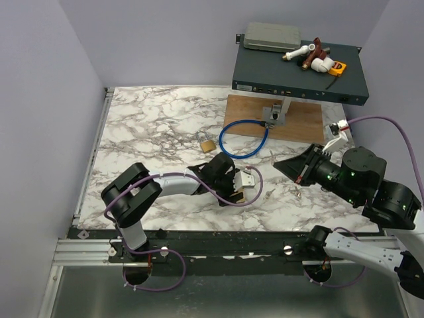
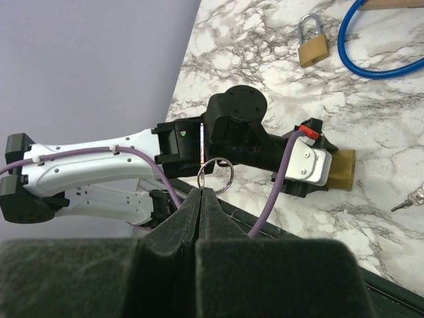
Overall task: Unlock with the key
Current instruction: Pick up the lock from the center of the board.
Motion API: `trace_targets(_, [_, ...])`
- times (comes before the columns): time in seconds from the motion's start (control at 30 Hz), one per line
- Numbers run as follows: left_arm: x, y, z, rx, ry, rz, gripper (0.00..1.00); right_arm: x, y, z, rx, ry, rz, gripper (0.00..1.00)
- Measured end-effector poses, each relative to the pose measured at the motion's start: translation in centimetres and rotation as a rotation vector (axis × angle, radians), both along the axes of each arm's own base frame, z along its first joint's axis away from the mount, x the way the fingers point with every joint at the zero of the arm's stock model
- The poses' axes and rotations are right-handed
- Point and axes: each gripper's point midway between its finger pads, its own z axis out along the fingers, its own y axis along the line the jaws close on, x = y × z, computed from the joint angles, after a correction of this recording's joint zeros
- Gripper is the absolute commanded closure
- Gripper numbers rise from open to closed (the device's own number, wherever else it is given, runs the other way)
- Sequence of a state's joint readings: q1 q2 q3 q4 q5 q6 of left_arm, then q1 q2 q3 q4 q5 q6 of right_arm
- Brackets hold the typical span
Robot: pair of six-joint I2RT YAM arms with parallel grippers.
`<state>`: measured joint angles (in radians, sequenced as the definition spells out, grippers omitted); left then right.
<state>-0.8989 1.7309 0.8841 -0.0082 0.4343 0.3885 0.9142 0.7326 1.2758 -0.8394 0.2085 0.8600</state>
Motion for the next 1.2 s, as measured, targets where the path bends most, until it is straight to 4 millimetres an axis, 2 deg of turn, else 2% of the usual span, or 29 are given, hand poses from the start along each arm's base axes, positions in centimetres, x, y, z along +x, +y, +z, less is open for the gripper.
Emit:
trace_targets(0.17, [-1.3, 1.9, 0.8, 0.062, 0.022, -0.025, 1.0, 0.3, 0.3, 0.2, -0.017, -0.007, 0.004, 0.99])
trace_targets(0.3, [-1.9, 4.2, 4.4, 0.1, 0.003, -0.057, 1.0, 0.8, 0.9, 0.5, -0.04, -0.014, 0.012, 0.99])
trace_targets(0.33, [-1.9, 4.8, 6.0, 0.094, -0.03, -0.074, 1.0, 1.0, 1.1, 0.5, -0.048, -0.016, 0.015, 0.99])
trace_targets(0.43, [-2.0, 8.0, 12.6, 0.024, -0.203, -0.125, 1.0, 1.4, 1.8, 0.4, -0.071, -0.022, 0.029, 0.99])
trace_targets(0.5, [-2.5, 10.3, 18.2, -0.066, -0.359, -0.162, 1.0, 1.6, 2.2, 0.2, -0.085, -0.023, 0.042, 0.99])
trace_targets(0.53, [-2.6, 10.9, 19.9, -0.098, -0.412, -0.167, 1.0, 1.6, 2.4, 0.1, -0.092, -0.025, 0.05, 0.99])
trace_targets(0.6, [-3.8, 11.8, 24.1, -0.185, -0.544, -0.215, 1.0, 1.5, 2.8, 0.2, -0.1, -0.034, 0.078, 0.99])
trace_targets(0.67, [-6.3, 12.4, 27.6, -0.276, -0.653, -0.318, 1.0, 1.1, 3.4, 0.8, -0.1, -0.05, 0.129, 0.99])
trace_targets(0.77, [-9.7, 12.9, 29.8, -0.364, -0.716, -0.437, 1.0, 0.2, 4.9, 1.6, -0.098, -0.072, 0.234, 0.99])
trace_targets(0.83, [-11.1, 13.0, 30.3, -0.4, -0.724, -0.485, 1.0, -0.5, 6.2, 1.8, -0.097, -0.081, 0.322, 0.99])
trace_targets(1.0, [-14.6, 13.3, 32.1, -0.506, -0.773, -0.597, 1.0, -1.6, 9.0, 0.8, -0.13, -0.085, 0.511, 0.99])
trace_targets(1.07, [-15.8, 13.6, 33.0, -0.537, -0.782, -0.642, 1.0, -2.1, 9.3, 0.6, -0.14, -0.095, 0.564, 0.99])
trace_targets(1.2, [-18.3, 14.0, 36.7, -0.631, -0.842, -0.742, 1.0, -3.4, 9.4, 1.2, -0.133, -0.144, 0.648, 0.99])
